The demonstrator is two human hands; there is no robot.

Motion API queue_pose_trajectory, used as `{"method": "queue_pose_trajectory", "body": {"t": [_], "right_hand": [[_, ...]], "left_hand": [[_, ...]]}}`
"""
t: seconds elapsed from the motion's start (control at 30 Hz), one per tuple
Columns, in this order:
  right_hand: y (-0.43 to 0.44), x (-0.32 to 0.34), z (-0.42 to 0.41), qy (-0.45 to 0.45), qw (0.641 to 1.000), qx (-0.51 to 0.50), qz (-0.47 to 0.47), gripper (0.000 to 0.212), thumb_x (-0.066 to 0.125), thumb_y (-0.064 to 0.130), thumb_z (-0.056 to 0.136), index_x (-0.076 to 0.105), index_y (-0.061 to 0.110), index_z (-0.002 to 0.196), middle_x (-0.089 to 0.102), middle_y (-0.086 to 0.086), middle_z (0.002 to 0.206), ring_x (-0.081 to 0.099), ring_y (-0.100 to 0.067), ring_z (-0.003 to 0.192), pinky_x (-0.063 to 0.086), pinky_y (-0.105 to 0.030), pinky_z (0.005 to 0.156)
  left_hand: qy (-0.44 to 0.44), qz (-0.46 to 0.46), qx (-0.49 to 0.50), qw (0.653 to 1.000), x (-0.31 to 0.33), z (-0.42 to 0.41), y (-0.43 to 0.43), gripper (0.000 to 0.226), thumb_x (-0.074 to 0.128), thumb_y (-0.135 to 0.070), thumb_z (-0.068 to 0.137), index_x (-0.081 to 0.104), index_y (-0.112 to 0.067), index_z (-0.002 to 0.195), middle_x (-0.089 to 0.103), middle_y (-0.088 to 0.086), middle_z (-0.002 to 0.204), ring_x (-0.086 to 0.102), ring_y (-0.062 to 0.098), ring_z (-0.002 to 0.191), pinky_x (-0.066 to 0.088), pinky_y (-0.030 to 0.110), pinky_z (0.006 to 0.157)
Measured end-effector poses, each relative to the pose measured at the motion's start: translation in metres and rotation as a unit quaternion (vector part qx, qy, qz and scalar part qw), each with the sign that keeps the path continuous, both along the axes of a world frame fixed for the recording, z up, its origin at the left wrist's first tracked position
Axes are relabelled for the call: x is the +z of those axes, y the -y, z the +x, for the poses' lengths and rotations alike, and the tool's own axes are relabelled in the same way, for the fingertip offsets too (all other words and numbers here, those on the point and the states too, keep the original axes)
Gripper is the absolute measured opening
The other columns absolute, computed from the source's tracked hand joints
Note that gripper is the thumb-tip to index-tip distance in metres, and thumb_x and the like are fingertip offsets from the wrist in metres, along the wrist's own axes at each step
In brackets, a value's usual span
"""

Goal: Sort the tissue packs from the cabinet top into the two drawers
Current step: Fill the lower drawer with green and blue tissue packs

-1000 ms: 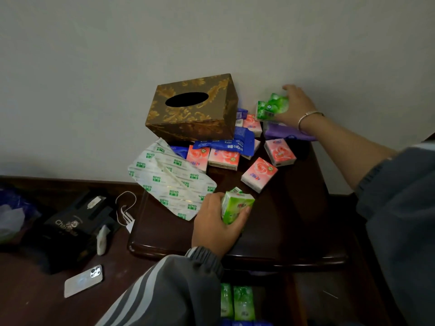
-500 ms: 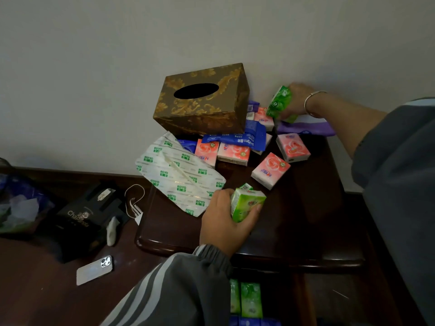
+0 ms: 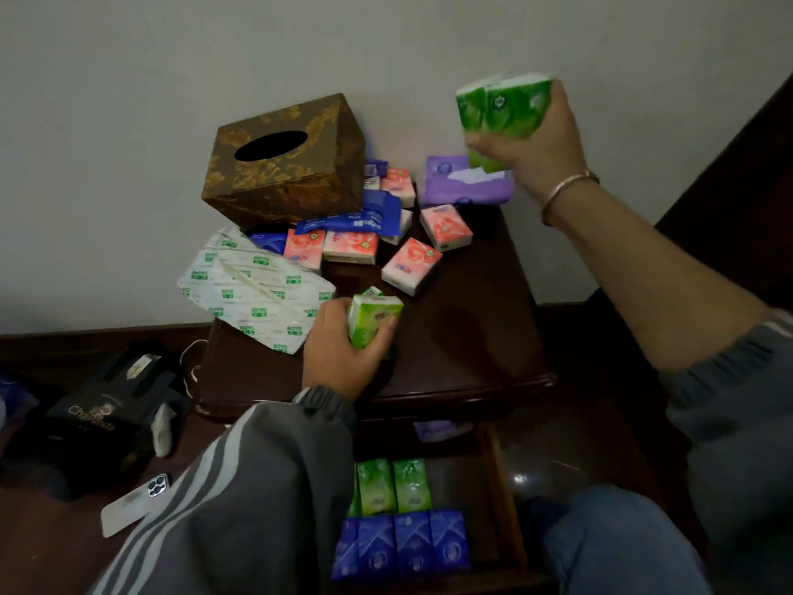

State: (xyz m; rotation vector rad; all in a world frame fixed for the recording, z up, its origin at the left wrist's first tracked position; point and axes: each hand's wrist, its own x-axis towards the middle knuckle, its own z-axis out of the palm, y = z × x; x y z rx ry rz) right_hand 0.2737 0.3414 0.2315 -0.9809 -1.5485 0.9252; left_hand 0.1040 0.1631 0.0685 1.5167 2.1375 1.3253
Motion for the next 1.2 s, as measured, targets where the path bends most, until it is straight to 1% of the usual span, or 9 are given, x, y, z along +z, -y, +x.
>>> {"method": "queue_pose_trajectory", "body": {"t": [0.23,0.4,0.5,0.6,0.73,0.9,1.0,1.07,1.2], "right_hand": [[0.200,-0.066,0.111,-0.080,0.959,0.043,-0.268,0.046,0.069,-0.008,0.072,0.059,0.016,0.109,0.071,0.002,0.091,0.069,-0.006,0.073,0.058,-0.023,0.064],[0.287,-0.150,0.141,-0.017,0.886,0.057,-0.459,0.036,0.070,-0.009,0.072,0.062,0.008,0.104,0.072,-0.009,0.088,0.068,-0.015,0.069,0.058,-0.027,0.061],[0.312,-0.195,0.136,-0.008,0.853,0.056,-0.520,0.026,0.071,-0.006,0.073,0.065,0.007,0.095,0.072,-0.007,0.078,0.067,-0.014,0.063,0.057,-0.026,0.057],[0.313,-0.231,0.120,0.018,0.838,0.053,-0.543,0.021,0.076,0.006,0.073,0.065,0.012,0.091,0.072,-0.002,0.075,0.069,-0.012,0.064,0.056,-0.024,0.056],[0.288,-0.263,0.089,0.089,0.854,0.027,-0.512,0.071,0.082,0.028,0.068,0.051,0.000,0.126,0.059,-0.016,0.123,0.057,-0.032,0.116,0.047,-0.046,0.099],[0.251,-0.287,0.056,0.087,0.883,-0.028,-0.460,0.092,0.082,0.030,0.069,0.031,0.004,0.143,0.041,-0.012,0.145,0.042,-0.028,0.132,0.038,-0.041,0.109],[0.237,-0.307,0.045,0.148,0.883,-0.061,-0.442,0.099,0.081,0.033,0.070,0.023,0.004,0.145,0.036,-0.014,0.148,0.042,-0.029,0.131,0.054,-0.025,0.080],[0.231,-0.320,0.040,0.173,0.870,-0.054,-0.458,0.101,0.078,0.034,0.073,0.017,0.003,0.146,0.032,-0.015,0.149,0.043,-0.031,0.128,0.045,-0.007,0.051],[0.227,-0.346,0.038,0.206,0.841,0.011,-0.500,0.101,0.075,0.048,0.071,0.021,0.004,0.145,0.037,-0.015,0.147,0.043,-0.030,0.130,0.043,-0.034,0.102]], "left_hand": [[-0.015,0.045,0.015,0.999,0.009,0.009,0.016,0.044,0.072,-0.036,0.081,0.056,-0.002,0.105,0.057,0.015,0.098,0.058,0.028,0.092,0.039,0.026,0.077],[0.090,0.184,0.039,0.978,0.026,0.043,0.072,0.045,0.062,-0.044,0.082,0.056,-0.006,0.106,0.057,0.004,0.099,0.053,0.004,0.090,0.038,0.007,0.081],[0.159,0.166,0.022,0.973,0.008,0.063,0.128,0.025,0.062,-0.043,0.082,0.053,-0.027,0.097,0.060,-0.010,0.092,0.056,-0.008,0.081,0.041,0.006,0.076],[0.245,0.079,0.017,0.966,-0.021,0.068,0.174,0.015,0.068,-0.036,0.083,0.055,-0.034,0.089,0.063,-0.011,0.087,0.059,-0.011,0.077,0.044,0.011,0.071],[0.348,-0.042,0.075,0.934,-0.059,0.056,0.199,0.003,0.062,-0.031,0.090,0.060,-0.029,0.089,0.068,0.001,0.096,0.064,0.011,0.090,0.051,0.034,0.081],[0.459,-0.084,0.145,0.872,-0.101,0.046,0.209,0.031,0.061,-0.038,0.090,0.066,-0.012,0.106,0.071,0.012,0.103,0.067,0.027,0.094,0.053,0.046,0.084],[0.503,-0.099,0.161,0.843,-0.119,0.041,0.210,0.043,0.064,-0.044,0.086,0.065,-0.012,0.115,0.071,0.015,0.108,0.067,0.033,0.097,0.054,0.049,0.081],[0.529,-0.099,0.156,0.828,-0.126,0.039,0.206,0.049,0.066,-0.048,0.082,0.064,-0.014,0.118,0.070,0.013,0.110,0.067,0.034,0.101,0.055,0.049,0.081],[0.557,-0.120,0.130,0.812,-0.130,0.036,0.197,0.079,0.071,-0.063,0.068,0.056,-0.013,0.128,0.066,0.011,0.120,0.065,0.029,0.108,0.055,0.038,0.078]]}}
